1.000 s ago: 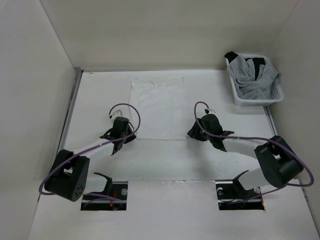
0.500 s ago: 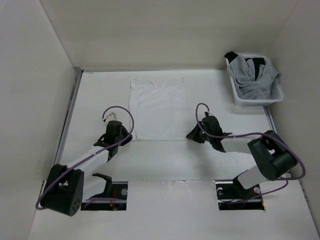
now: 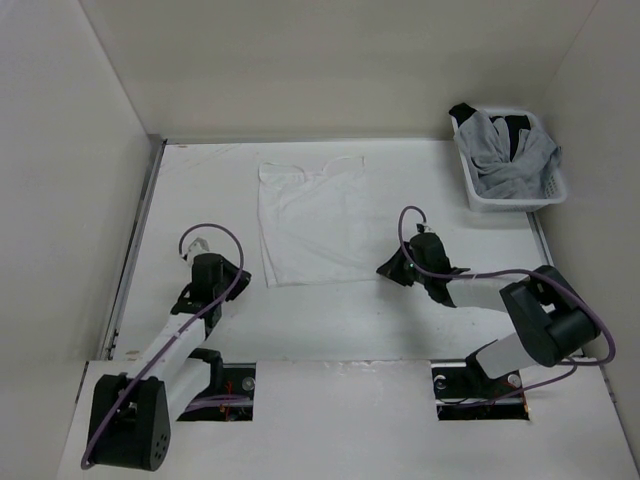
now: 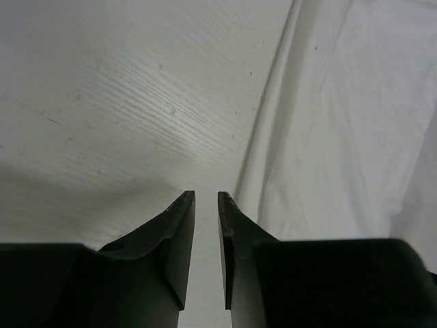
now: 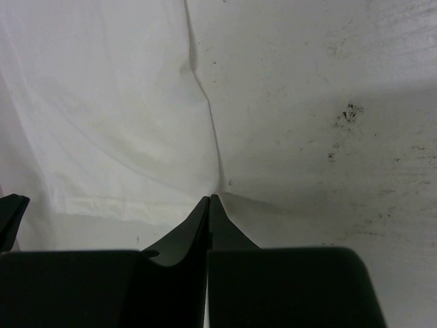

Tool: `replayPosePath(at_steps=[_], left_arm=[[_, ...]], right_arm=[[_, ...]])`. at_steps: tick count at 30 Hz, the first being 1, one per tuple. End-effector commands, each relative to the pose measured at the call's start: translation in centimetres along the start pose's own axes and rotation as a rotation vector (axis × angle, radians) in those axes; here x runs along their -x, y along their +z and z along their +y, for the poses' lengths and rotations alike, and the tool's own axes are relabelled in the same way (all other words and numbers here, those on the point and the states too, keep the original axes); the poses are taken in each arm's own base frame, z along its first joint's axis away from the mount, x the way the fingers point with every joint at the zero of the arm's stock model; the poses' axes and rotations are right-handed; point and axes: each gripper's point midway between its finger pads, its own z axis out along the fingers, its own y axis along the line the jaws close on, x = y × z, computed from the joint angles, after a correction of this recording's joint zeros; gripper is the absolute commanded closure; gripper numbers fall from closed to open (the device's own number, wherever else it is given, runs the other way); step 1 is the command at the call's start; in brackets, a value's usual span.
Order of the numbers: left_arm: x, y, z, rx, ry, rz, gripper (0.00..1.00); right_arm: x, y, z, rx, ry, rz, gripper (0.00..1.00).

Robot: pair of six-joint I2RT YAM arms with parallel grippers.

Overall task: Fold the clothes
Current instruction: Flatten the tank top out

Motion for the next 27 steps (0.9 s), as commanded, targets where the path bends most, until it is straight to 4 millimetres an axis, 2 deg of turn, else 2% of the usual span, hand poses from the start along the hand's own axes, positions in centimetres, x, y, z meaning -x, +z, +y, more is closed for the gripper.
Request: replayPosePath(at_steps=[1,4,8,14,18,22,27], left_arm=[[-0.2,-0.2,-2.6,-0.076,0.038,0.013,0.81],[-1.0,-0.5,-5.1,-0.117,0.142,0.006,0.81],[-2.4,-0.8,-6.9,-0.102,0.323,-0.020,0.86],[-3.7,0.3,-6.3,0.009,0.441,-0.016,0.88],[-4.1,0.8,-7.0,-0.014,0.434,-0.007,0.84],[-3.8,1.1,-6.6,-0.002,0.416,-0.004,0.80],[-4.6,1.9,-6.8,-0.015,0.408,0.034,0.77]], right_arm=[[0.9,0.3,1.5,0.041,-0.013,-0.040,0.98],[1.2,0.2,1.3,0.031,-0.023,-0.055,0.98],[1.3,0.1,1.3,0.026,-0.031,-0.061,0.98],[1.4,0.0,1.5,0.034,-0.035,-0.063,0.98],[1.4,0.0,1.5,0.034,-0.039,-0.064,0.98],[1.3,0.0,1.4,0.038,-0.039,-0.061,0.98],[1.2,0.0,1.7,0.047,-0.042,-0.059,0.98]])
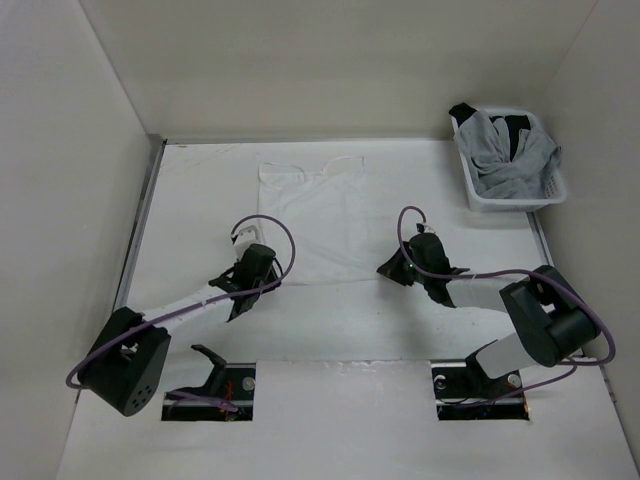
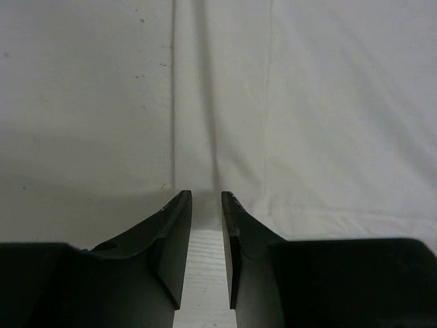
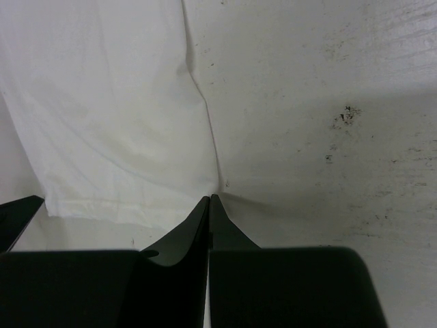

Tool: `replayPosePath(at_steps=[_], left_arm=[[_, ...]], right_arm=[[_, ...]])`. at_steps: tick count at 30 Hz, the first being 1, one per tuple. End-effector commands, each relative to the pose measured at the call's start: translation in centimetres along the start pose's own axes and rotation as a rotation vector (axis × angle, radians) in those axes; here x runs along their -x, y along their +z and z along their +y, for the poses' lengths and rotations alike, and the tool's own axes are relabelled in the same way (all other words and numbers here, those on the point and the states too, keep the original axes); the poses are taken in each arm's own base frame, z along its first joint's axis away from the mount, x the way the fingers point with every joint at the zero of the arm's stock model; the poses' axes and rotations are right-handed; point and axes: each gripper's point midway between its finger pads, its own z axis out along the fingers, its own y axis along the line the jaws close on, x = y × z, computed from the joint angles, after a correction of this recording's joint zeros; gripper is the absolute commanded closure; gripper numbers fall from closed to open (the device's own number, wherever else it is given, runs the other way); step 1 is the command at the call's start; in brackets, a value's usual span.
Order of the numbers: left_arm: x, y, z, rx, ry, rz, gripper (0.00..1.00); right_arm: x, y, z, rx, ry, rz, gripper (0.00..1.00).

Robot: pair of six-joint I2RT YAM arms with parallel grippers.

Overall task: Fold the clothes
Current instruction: Flatten the tank top out, then fold the tank top

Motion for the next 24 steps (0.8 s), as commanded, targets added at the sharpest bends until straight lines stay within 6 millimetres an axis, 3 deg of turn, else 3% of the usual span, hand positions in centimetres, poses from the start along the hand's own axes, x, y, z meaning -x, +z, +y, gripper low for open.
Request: replayPosePath(at_steps=[1,5,12,17,21,24], left_arm=[[1.5,0.5,-2.1,-0.058,-0.019,-0.026,0.77],[1.0,0.9,-1.7,-0.043,-0.026,-0.013,0.81],[1.8,0.0,-0.4,-0.038,-0.085,-0.067,0.96],[1.7,-0.5,0.5,-0.044,-0.115,-0.071,0.99],[1.2,-0.6,0.5,-0.066,-0.113,-0.049,0.96],[0.6,-0.3,0.0,-0.073,-0.094,-0.027,0.84]], right_arm=[[1.3,-0.2,1.8,0.059,-0.023,-0.050,0.98],[1.2,-0.3,1.8,0.060,-0.024,-0.053,0.98],[1.2,-0.5,1.7,0.062,-0.025,-0.061,0.98],[1.6,-1.1,1.7,0.069,-0.019,-0.079,0.98],[1.8,-1.3,1.7,0.072,-0.020,-0.086,0.98],[1.4,-1.0,1.5,0.062,-0.020,-0.073,0.98]])
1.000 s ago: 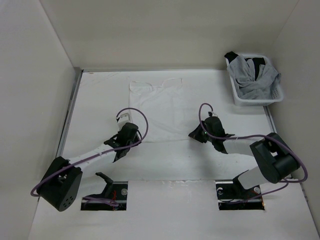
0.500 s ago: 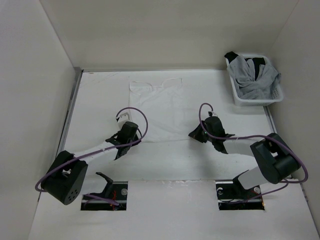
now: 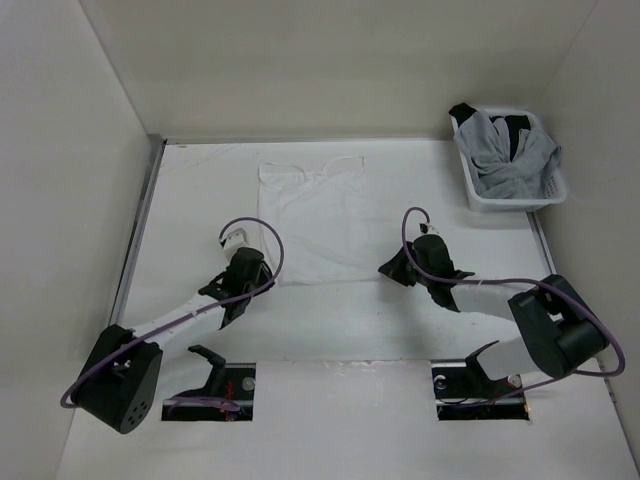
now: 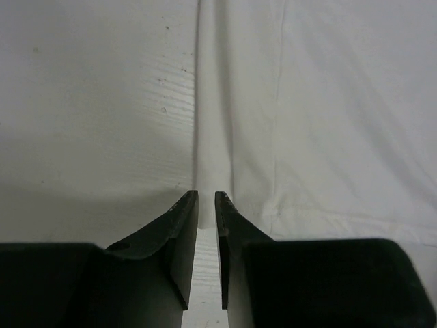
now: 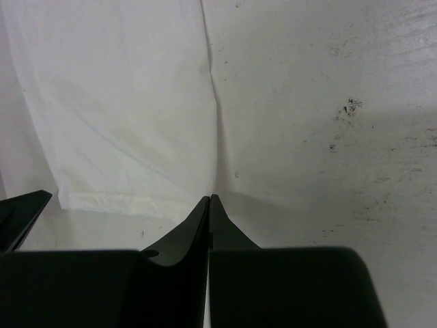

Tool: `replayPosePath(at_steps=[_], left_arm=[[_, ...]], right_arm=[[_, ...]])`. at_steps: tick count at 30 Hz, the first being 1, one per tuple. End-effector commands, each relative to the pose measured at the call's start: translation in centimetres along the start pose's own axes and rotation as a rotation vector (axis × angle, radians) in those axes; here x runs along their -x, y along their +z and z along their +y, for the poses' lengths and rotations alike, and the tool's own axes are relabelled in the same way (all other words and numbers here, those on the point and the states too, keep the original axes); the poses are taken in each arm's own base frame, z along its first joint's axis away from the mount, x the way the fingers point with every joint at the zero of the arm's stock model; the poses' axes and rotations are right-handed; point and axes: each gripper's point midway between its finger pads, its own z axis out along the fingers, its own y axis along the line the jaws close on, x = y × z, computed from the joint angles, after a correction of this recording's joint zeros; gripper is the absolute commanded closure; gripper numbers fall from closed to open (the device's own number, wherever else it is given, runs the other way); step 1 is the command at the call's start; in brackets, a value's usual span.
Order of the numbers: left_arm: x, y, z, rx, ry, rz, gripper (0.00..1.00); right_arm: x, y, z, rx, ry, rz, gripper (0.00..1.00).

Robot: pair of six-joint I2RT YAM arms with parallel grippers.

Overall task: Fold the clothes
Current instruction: Fold the tank top

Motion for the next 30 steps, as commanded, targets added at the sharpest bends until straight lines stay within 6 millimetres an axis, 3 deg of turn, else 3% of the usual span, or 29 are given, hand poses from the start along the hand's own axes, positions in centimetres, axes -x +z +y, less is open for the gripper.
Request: replayPosePath(at_steps=[1,4,8,11,15,18,21,24,30], left_arm=[[-0.3,0.1,-1.2,-0.047,0.003,0.011,0.81],[-0.9,0.3,-1.7,-0.055,0.021,0.025,0.80],[-1.3,0.5,-1.5,-0.041,0.034,0.039,0.93],[-0.2,-0.2,-0.9,-0.039,-0.015,-0.003,1.00],[3.1,-2.9,0.3,-0.049,-0.139,-0.134,1.00],[4.4,-4.7,2.3,-0.042,-0.248,-0.196,0.96],[3.2,-4.8,3.8,-0.037,-0.302,-0.162,0.88],[1.6,-4.0,5.2,0.001,-0.318,-0.107,0.88],[2.8,-4.1,4.0,-0.017,-0.300,-0.116,0.88]], right_arm=[[1.0,0.1,0.8,0.026,-0.015,-0.045,0.98],[1.0,0.2,0.8,0.026,-0.012,-0.045,0.98],[1.0,0.2,0.9,0.028,-0.012,-0.047,0.98],[1.2,0.0,1.1,0.036,-0.013,-0.052,0.98],[2.7,-1.2,2.0,0.064,-0.006,-0.108,0.99],[3.6,-2.4,2.9,0.078,-0.021,-0.137,0.99],[3.5,-2.8,3.0,0.068,-0.040,-0.127,0.99],[3.0,-2.7,2.7,0.059,-0.043,-0.113,0.99],[1.9,-2.2,1.0,0.014,-0.040,-0.088,0.99]])
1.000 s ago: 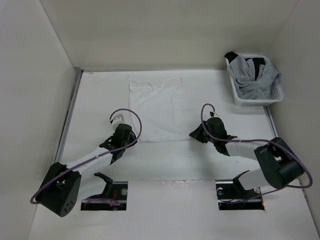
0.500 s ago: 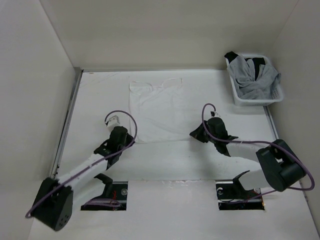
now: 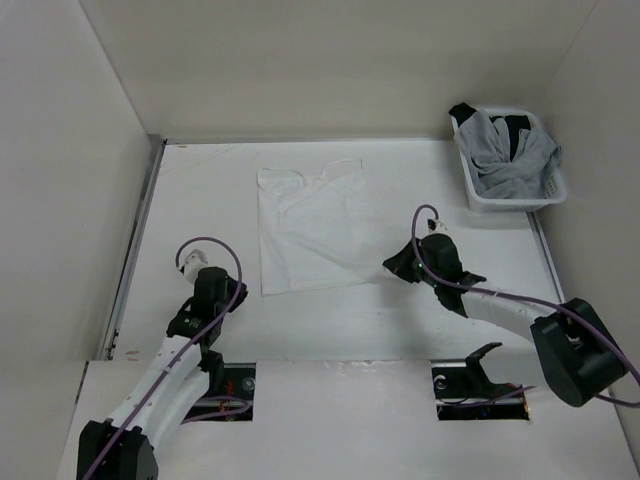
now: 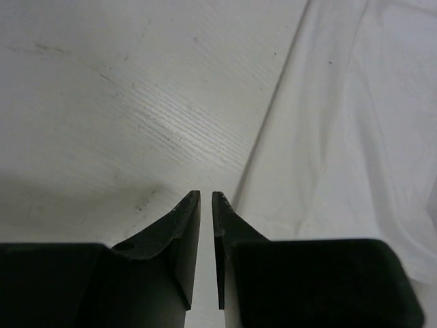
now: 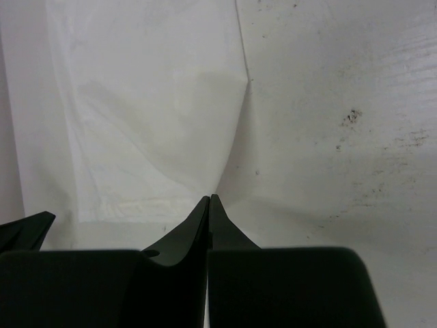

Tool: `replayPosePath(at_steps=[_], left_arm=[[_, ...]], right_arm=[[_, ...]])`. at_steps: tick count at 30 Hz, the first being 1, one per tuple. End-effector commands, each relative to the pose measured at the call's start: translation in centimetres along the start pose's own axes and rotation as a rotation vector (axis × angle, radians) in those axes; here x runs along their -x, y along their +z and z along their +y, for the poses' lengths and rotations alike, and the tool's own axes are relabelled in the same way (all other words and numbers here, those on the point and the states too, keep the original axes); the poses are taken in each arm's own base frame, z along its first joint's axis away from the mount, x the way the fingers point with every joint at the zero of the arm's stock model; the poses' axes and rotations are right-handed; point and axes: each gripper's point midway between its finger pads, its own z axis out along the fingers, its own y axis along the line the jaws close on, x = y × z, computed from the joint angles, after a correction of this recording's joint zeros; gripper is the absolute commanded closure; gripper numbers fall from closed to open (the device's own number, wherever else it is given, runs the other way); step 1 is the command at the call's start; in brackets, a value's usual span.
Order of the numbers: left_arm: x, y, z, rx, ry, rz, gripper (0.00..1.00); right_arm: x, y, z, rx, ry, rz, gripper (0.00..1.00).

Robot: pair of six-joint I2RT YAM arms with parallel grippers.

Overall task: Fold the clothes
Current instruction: Fold the tank top

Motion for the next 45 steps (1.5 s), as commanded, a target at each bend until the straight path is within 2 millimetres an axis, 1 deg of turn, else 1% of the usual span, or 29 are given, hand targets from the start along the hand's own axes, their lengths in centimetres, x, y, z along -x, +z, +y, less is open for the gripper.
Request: replayPosePath(at_steps=[1,2,5,8,10,13,16,21,23,25,28,29,30,32,33,35,37,39,42,44,45], left_arm=[[0.8,-0.5,-2.9,-0.089,0.022,-0.010,0.88],[0.7,-0.6,-3.6,-0.104,0.050,-0.006,0.88],[-0.2,-0.3,-4.7,-0.099,0.148,0.007,0.87],[-1.4,0.1,-5.6,-0.079,0.249,0.014,0.82],[-2.2,0.5,-5.4,-0.035,0.298,0.030,0.77],[-3.1,1.0,-4.9,0.003,0.314,0.049,0.73],[-3.1,1.1,-4.4,0.025,0.294,0.051,0.73],[-2.4,0.6,-3.2,0.064,0.264,0.023,0.72],[-2.6,0.6,-3.1,0.060,0.260,0.026,0.69],[-3.2,0.9,-3.2,0.055,0.263,0.052,0.68],[-4.2,1.3,-3.7,0.033,0.275,0.096,0.69],[-4.4,1.5,-3.7,0.032,0.273,0.104,0.70],[-4.6,1.6,-3.6,0.032,0.273,0.109,0.74],[-4.5,1.7,-3.5,0.030,0.269,0.106,0.85],[-4.2,1.6,-3.6,0.022,0.260,0.095,0.90],[-3.3,1.2,-4.1,0.000,0.243,0.069,0.95],[-2.0,0.3,-5.5,-0.056,0.223,0.028,0.99],[-0.2,-1.2,-7.3,-0.116,0.206,-0.015,1.00],[3.0,-4.4,-9.9,-0.195,0.180,-0.090,1.00],[5.8,-7.3,-11.7,-0.258,0.159,-0.159,1.00],[7.3,-8.9,-12.6,-0.291,0.145,-0.192,1.00]], right_arm=[[-0.3,0.3,-0.7,-0.023,-0.018,-0.004,0.99],[-0.3,0.4,-0.9,-0.026,-0.018,-0.004,0.99],[-0.4,0.8,-0.9,-0.031,-0.017,0.000,0.99],[-0.4,1.0,-1.0,-0.034,-0.014,0.003,0.99],[-0.5,1.0,-1.1,-0.034,-0.014,0.003,0.99],[-0.7,0.8,-1.3,-0.037,-0.014,0.003,0.99],[-0.9,0.6,-1.5,-0.037,-0.014,0.003,0.99],[-1.1,0.6,-1.8,-0.042,-0.014,0.008,0.99],[-1.1,0.6,-1.8,-0.044,-0.014,0.009,0.99],[-1.1,0.6,-1.8,-0.044,-0.013,0.009,0.99],[-1.0,0.6,-1.8,-0.044,-0.011,0.006,0.99],[-1.0,0.6,-1.8,-0.044,-0.011,0.006,0.99],[-1.0,0.5,-1.8,-0.043,-0.010,0.005,0.99],[-1.1,0.4,-1.8,-0.044,-0.008,0.003,0.99],[-1.1,0.4,-1.9,-0.044,-0.008,0.003,0.99],[-0.9,0.2,-1.7,-0.041,-0.011,-0.002,0.99],[-0.6,-0.3,-1.4,-0.031,-0.013,-0.009,1.00],[0.0,-1.3,-0.4,-0.006,-0.020,-0.029,1.00],[1.8,-4.1,2.2,0.047,-0.050,-0.092,1.00],[3.2,-6.8,4.4,0.078,-0.082,-0.141,1.00],[4.1,-8.6,5.7,0.097,-0.101,-0.173,1.00]])
